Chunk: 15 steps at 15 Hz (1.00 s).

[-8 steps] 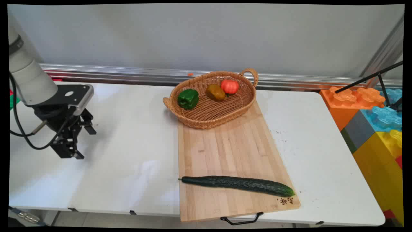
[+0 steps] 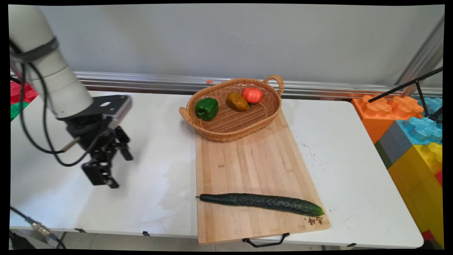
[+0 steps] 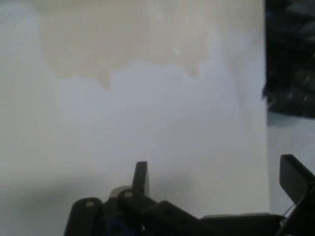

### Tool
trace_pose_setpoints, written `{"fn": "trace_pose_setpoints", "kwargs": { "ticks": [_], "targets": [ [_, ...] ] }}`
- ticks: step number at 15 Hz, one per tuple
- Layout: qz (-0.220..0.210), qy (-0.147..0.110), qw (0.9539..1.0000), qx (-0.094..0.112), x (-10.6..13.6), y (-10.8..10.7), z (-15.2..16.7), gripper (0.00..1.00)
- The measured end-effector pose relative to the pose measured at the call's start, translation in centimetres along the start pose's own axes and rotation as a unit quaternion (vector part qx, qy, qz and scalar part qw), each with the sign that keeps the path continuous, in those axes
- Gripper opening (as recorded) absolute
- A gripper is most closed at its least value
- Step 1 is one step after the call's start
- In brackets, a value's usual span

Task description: Pick up the cucumber from the cutting board

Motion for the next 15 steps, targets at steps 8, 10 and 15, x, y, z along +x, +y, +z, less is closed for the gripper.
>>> {"fn": "trace_pose_setpoints", "kwargs": {
  "ticks": [8, 10, 15],
  "targets": [
    [0.046, 0.068, 0.9962, -0.031, 12.6, -0.2, 0.5, 1.00],
    [0.054, 0.079, 0.9950, -0.029, 14.8, -0.5, 1.1, 1.00],
    [0.065, 0.107, 0.9921, -0.015, 19.4, -1.3, 3.8, 1.00]
  ]
}}
